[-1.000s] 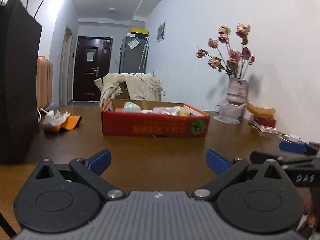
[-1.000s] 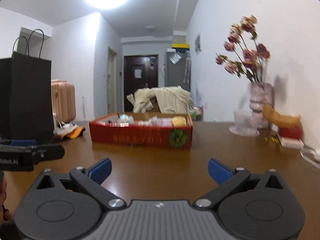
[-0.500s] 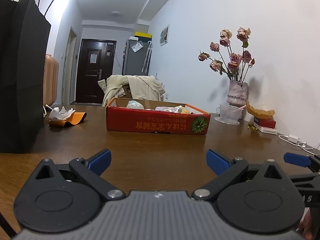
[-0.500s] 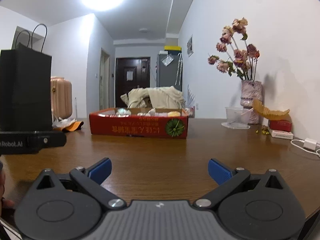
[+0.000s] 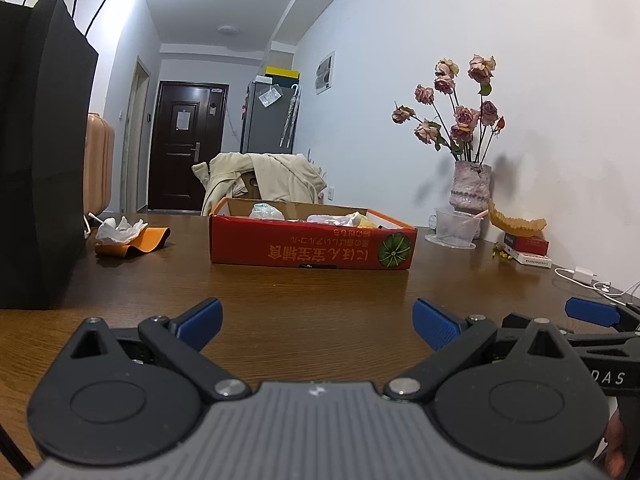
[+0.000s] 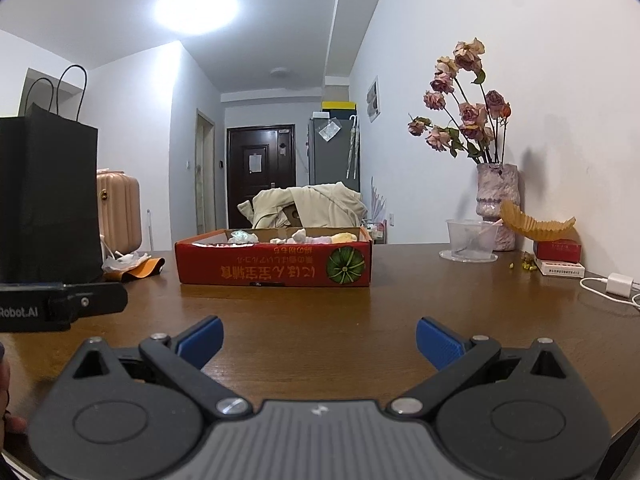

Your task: Organize soft objects

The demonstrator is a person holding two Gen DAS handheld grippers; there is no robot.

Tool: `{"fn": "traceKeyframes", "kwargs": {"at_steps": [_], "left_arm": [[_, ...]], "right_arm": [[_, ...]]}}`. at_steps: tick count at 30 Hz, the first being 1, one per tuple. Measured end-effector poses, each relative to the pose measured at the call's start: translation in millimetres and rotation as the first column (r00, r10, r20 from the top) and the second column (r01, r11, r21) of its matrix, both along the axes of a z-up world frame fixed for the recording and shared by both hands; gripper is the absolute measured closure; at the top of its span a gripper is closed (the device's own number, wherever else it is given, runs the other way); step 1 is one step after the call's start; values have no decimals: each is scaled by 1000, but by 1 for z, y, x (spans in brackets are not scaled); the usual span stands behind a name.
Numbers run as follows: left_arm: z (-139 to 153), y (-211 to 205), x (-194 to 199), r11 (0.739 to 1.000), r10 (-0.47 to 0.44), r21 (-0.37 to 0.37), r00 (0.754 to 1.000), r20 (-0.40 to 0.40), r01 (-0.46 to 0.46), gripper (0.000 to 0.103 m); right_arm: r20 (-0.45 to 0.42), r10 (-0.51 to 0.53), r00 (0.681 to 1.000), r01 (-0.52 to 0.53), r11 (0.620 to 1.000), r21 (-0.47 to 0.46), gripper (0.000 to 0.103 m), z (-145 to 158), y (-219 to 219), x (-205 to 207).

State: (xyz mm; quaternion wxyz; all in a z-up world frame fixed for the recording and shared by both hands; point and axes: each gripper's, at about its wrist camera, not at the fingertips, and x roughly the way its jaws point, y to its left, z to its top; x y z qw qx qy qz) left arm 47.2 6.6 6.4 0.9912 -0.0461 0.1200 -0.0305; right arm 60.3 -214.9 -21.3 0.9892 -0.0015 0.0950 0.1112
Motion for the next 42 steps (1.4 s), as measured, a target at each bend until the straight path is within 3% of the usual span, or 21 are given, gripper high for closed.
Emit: {"fn": "traceKeyframes", "kwargs": {"at_steps": [42], "left_arm": [[-1,0,1,1000,-11,6,1000,-1,11,0]], "right_arm": [[-11,-14,1000,14,1000,-2,0,-3,-2,3]]}}
